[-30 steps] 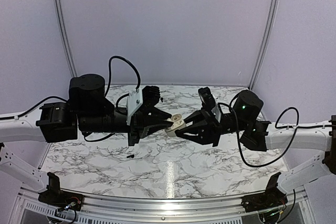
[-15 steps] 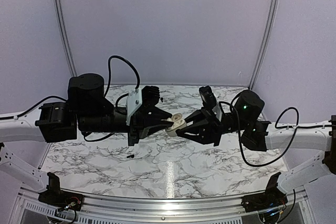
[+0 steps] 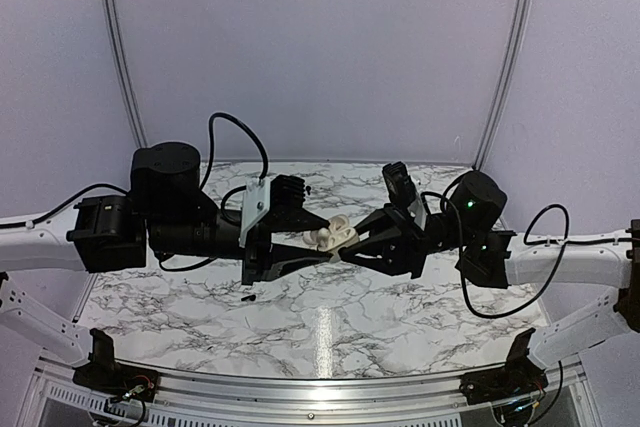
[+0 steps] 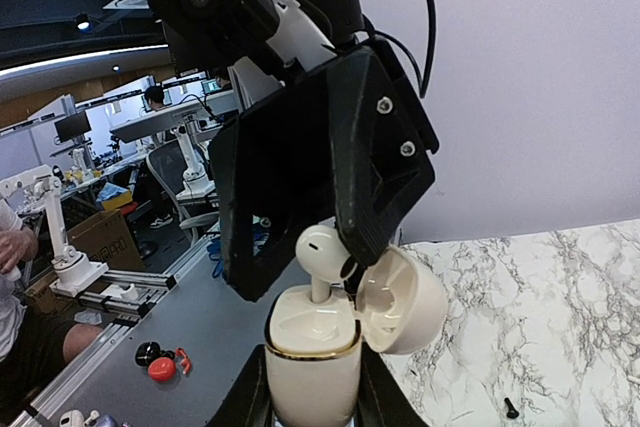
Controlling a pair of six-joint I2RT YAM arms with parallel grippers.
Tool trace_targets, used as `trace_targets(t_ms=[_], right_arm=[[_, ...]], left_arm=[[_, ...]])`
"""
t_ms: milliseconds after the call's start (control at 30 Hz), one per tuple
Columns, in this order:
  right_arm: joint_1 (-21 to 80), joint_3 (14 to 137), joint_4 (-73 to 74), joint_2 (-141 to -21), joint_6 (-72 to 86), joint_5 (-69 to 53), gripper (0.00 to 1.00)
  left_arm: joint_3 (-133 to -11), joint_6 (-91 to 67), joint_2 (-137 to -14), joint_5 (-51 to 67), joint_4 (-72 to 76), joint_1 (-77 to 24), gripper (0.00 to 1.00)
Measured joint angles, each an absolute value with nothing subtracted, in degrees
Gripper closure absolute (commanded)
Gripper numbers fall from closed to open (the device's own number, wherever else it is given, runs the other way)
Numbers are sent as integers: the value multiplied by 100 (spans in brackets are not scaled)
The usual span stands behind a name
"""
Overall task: Insert the wireless bluetooth earbuds into the charging case
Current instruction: Insert the left earbud into the left side groove of the charging case.
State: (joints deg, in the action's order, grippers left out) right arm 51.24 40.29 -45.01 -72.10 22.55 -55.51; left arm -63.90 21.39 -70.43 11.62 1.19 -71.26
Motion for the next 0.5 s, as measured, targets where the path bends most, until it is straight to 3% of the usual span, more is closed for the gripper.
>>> trace_targets(t_ms=[267, 500], right_arm=[[5122, 4029, -4504, -7216, 2250, -5518, 100], [5122, 4029, -4630, -7275, 2250, -5500, 100]], left_arm=[[-6396, 2128, -7032, 1181, 67, -7137, 38], [-6486, 2145, -7004, 1170, -80, -7148, 36]])
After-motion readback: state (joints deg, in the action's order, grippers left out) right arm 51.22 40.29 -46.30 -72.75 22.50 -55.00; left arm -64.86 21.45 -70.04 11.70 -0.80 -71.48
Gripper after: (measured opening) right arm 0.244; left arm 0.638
